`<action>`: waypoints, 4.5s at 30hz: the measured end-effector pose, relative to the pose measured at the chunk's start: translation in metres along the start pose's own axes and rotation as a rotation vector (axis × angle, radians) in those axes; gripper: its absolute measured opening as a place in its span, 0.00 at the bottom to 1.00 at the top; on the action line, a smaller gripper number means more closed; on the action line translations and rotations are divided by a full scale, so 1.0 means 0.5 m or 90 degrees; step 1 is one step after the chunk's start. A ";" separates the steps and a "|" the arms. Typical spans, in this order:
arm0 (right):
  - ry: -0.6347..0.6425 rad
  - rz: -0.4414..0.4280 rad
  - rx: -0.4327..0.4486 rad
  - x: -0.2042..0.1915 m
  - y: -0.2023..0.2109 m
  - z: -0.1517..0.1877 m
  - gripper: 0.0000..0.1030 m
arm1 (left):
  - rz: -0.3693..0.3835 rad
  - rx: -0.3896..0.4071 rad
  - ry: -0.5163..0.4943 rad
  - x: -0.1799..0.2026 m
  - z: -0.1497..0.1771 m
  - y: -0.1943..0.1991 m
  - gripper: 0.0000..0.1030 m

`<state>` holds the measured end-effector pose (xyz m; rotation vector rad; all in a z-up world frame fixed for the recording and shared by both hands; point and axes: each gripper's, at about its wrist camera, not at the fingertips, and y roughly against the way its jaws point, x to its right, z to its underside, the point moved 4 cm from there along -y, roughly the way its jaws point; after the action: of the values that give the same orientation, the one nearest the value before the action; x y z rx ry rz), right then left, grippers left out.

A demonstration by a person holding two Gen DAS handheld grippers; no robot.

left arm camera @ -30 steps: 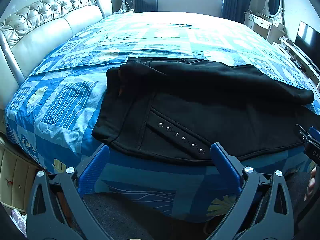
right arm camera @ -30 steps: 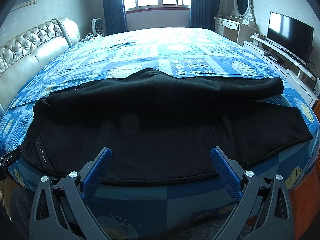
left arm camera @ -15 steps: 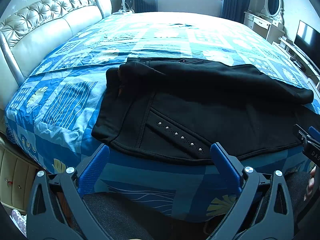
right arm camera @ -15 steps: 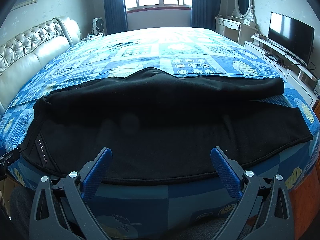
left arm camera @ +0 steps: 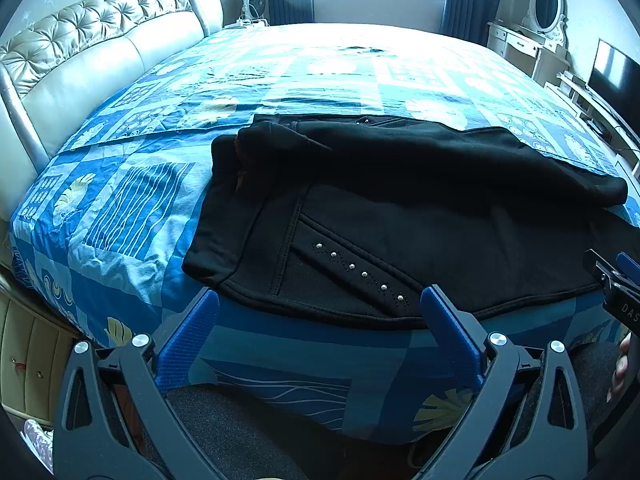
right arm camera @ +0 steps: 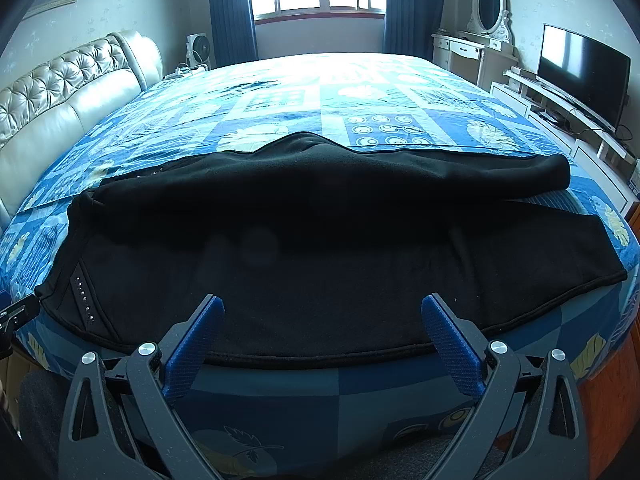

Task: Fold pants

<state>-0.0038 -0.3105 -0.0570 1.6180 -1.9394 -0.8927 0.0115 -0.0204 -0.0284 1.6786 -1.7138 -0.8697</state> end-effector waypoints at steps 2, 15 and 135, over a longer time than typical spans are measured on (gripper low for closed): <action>0.001 0.000 -0.001 -0.001 -0.001 0.000 0.96 | 0.000 -0.001 0.000 0.001 0.001 0.000 0.98; 0.007 -0.059 -0.012 -0.009 0.008 -0.008 0.96 | 0.025 0.000 -0.012 0.007 -0.005 0.000 0.98; -0.331 -0.352 -0.224 0.136 -0.104 0.033 0.08 | 0.291 -0.165 0.253 -0.274 -0.011 -0.216 0.12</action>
<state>0.0059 -0.3787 -0.1098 1.8492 -1.4915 -1.9159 0.0881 0.1168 -0.1048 1.1295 -1.5393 -0.4778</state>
